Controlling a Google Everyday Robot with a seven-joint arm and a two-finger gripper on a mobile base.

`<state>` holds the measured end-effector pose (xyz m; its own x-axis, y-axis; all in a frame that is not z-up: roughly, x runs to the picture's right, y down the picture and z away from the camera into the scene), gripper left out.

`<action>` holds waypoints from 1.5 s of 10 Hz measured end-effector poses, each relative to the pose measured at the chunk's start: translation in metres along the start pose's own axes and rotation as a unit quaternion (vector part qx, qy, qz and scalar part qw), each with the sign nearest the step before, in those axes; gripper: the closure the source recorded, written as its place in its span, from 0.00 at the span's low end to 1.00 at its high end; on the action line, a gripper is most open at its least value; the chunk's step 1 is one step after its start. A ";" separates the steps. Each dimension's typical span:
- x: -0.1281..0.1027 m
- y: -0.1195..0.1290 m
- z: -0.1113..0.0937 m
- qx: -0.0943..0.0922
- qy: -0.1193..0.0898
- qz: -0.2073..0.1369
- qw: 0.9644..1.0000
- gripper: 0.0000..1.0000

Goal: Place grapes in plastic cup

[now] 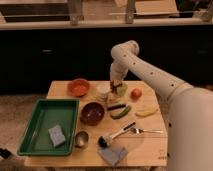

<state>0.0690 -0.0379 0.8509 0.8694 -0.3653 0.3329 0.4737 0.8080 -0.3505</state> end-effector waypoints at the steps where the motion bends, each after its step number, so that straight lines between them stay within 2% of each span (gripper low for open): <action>1: 0.001 -0.001 -0.001 0.001 0.002 0.000 1.000 1.00; 5: 0.015 -0.010 -0.006 0.009 0.019 0.005 1.000 1.00; 8: 0.034 -0.016 -0.009 0.017 0.020 0.019 0.999 1.00; 10: 0.048 -0.025 -0.006 0.020 0.000 0.035 0.999 1.00; 12: 0.058 -0.021 -0.003 0.017 -0.034 0.047 0.998 1.00; 13: 0.059 -0.021 -0.002 0.016 -0.040 0.049 0.998 1.00; 14: 0.058 -0.021 0.002 0.013 -0.057 0.050 0.997 1.00; 15: 0.058 -0.019 0.002 0.011 -0.066 0.050 0.997 1.00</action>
<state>0.1101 -0.0735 0.8792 0.8853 -0.2197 0.4100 0.3809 0.8482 -0.3681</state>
